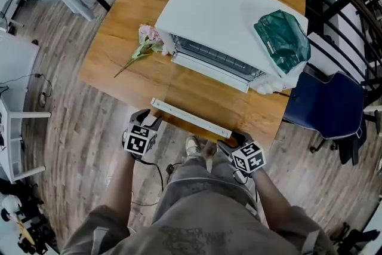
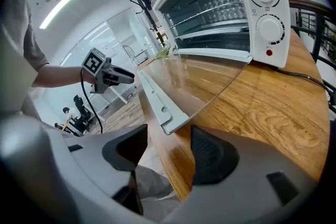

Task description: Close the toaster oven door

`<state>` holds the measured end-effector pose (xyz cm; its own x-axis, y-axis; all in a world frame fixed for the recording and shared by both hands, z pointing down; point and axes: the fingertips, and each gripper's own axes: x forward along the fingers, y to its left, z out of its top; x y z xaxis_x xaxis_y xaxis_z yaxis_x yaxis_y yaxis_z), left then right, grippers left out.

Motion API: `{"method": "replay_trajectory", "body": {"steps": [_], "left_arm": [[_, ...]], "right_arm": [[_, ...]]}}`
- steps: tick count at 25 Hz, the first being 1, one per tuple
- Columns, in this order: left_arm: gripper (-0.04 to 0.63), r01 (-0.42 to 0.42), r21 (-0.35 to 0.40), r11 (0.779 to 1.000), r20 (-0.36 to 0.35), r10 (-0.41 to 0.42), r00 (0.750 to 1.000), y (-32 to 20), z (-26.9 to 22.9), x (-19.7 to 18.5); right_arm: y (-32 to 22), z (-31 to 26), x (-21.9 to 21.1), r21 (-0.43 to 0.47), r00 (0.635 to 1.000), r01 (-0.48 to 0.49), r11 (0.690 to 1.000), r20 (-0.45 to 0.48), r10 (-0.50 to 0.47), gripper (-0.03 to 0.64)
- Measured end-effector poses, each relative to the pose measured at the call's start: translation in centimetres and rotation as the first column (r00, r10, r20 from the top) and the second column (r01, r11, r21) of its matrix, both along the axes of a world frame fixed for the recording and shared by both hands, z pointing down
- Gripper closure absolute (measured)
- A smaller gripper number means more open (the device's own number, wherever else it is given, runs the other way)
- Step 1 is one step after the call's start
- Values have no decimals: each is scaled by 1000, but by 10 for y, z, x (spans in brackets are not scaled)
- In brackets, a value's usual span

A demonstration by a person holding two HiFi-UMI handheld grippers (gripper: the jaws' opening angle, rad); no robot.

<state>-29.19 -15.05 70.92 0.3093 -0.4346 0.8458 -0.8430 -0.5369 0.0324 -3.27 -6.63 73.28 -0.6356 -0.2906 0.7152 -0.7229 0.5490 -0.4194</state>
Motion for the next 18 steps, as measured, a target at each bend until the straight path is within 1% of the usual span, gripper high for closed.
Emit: {"method": "replay_trajectory", "body": {"steps": [2, 5, 6, 7, 8, 9, 11, 14, 18], "left_arm": [[383, 7, -30, 1000, 1, -7, 1000, 3, 8, 6], [383, 38, -41, 998, -6, -38, 999, 6, 12, 10], [383, 49, -40, 998, -10, -50, 999, 6, 11, 11], [383, 62, -37, 997, -18, -62, 998, 5, 10, 13], [383, 75, -30, 997, -30, -76, 997, 3, 8, 16], [383, 87, -20, 996, -43, -88, 995, 1, 5, 19], [383, 96, 7, 995, -57, -95, 994, -4, -3, 25], [383, 83, 40, 996, -61, -80, 995, -6, -16, 33], [383, 89, 82, 993, -93, -81, 992, -9, -41, 42]], "right_arm": [[0, 4, -4, -1, 1000, 21, 1000, 1, -21, 359], [-2, 4, -13, 4, 999, 33, 999, 16, -33, 366], [-4, 3, -13, 8, 1000, 23, 1000, 19, -23, 379], [-7, 1, -12, 14, 1000, 10, 1000, 21, -10, 412], [-9, -1, -9, 23, 1000, 0, 1000, 27, 0, 451], [-11, -4, -7, 35, 999, -4, 999, 36, 3, 469], [-13, -12, -6, 61, 998, 1, 998, 58, -5, 475], [-16, -29, -6, 86, 995, -1, 996, 102, -8, 477], [-24, -58, -3, 110, 984, -31, 993, 180, 11, 479]]}}
